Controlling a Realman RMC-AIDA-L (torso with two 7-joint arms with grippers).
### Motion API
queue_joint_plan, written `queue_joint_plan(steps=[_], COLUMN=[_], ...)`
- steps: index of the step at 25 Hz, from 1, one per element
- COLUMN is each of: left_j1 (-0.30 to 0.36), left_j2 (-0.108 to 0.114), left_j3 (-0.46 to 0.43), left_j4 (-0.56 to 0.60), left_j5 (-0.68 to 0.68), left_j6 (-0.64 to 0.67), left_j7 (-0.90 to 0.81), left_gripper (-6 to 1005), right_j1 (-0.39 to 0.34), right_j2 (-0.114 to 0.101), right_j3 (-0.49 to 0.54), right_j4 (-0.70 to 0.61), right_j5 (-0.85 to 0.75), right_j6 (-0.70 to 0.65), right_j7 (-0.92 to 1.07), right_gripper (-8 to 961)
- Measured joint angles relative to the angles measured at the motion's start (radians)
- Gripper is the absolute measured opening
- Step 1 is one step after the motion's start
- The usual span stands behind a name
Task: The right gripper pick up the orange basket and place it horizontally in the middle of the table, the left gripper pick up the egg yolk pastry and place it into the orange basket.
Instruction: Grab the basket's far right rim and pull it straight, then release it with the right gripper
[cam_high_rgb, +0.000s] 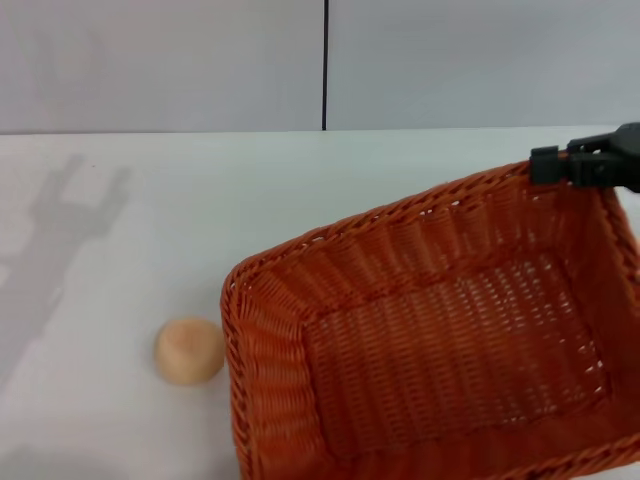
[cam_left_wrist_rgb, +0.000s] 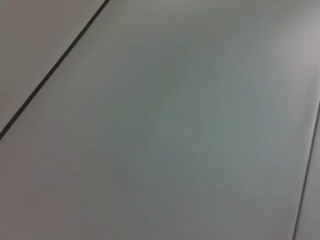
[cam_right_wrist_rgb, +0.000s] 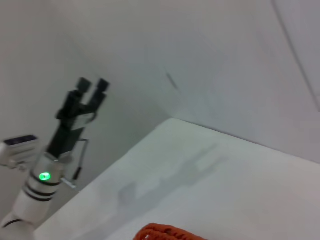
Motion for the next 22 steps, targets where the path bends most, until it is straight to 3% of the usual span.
queue_joint_plan(steps=[16, 19, 22], left_j1=[-0.009, -0.008, -0.009], left_j2=[0.0, 0.001, 0.001], left_j3=[0.0, 0.0, 0.0], left_j4=[0.0, 0.0, 0.0], left_j5=[0.0, 0.0, 0.0], left_j6=[0.015, 0.016, 0.016], left_j7=[0.001, 0.001, -0.001], left_gripper=[799, 798, 798], right_j1=[0.007, 0.002, -0.004], right_j2=[0.017, 0.017, 0.014], right_j3=[-0.047, -0.048, -0.046], right_j4=[0.091, 0.091, 0.089], right_j5=[-0.012, -0.012, -0.014], right_j6=[0.086, 0.086, 0.086], right_j7=[-0.028, -0.028, -0.023], right_gripper=[173, 333, 428])
